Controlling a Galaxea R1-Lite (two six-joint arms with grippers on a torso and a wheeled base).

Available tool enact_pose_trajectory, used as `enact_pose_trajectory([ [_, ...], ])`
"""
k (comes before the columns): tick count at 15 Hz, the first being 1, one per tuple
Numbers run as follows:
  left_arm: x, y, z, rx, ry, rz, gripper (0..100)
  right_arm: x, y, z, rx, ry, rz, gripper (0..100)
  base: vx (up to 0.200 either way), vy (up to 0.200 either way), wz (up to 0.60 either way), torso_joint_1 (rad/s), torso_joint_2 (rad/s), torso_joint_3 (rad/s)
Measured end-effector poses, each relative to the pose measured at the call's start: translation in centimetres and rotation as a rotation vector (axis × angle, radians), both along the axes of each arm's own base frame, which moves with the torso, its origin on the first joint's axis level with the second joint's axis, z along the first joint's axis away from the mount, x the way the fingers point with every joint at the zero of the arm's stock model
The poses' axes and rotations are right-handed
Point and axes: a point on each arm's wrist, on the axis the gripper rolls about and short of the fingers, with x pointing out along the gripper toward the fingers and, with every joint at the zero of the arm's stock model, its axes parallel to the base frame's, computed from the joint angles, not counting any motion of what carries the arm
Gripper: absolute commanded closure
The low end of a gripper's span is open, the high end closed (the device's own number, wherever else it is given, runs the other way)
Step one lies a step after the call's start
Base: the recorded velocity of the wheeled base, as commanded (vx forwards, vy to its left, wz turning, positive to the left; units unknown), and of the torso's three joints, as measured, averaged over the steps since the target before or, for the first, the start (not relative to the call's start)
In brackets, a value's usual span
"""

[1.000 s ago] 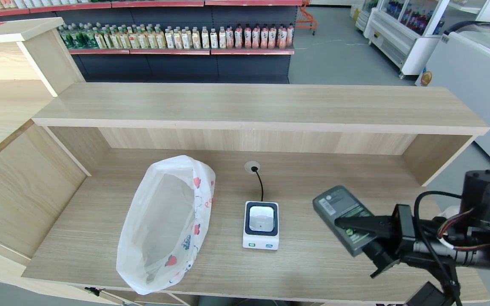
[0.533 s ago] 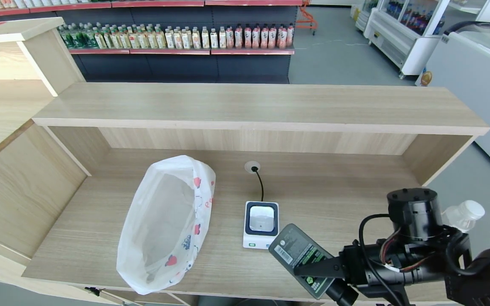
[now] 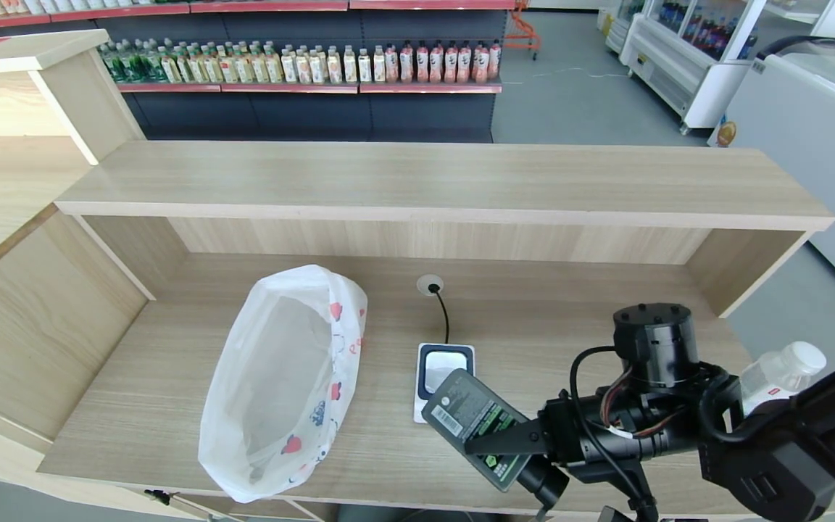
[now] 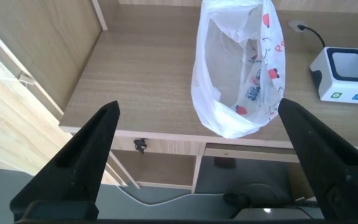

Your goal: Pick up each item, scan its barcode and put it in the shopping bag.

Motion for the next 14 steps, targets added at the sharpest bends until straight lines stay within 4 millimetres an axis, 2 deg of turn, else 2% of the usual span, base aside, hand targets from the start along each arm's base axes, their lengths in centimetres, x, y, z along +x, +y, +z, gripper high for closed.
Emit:
enact_pose_trajectory([
  [5, 0.0, 0.0, 0.0, 0.000, 0.000, -0.001, 0, 1.6, 1.5, -0.3, 0.009, -0.036, 0.017, 100, 0.000, 0.000, 0.00, 0.000, 0.00, 0.000],
  [14, 0.0, 0.0, 0.0, 0.000, 0.000, -0.001, 0, 2.5, 3.4, -1.9, -0.003, -0.024, 0.053, 100, 0.000, 0.000, 0.00, 0.000, 0.00, 0.000],
])
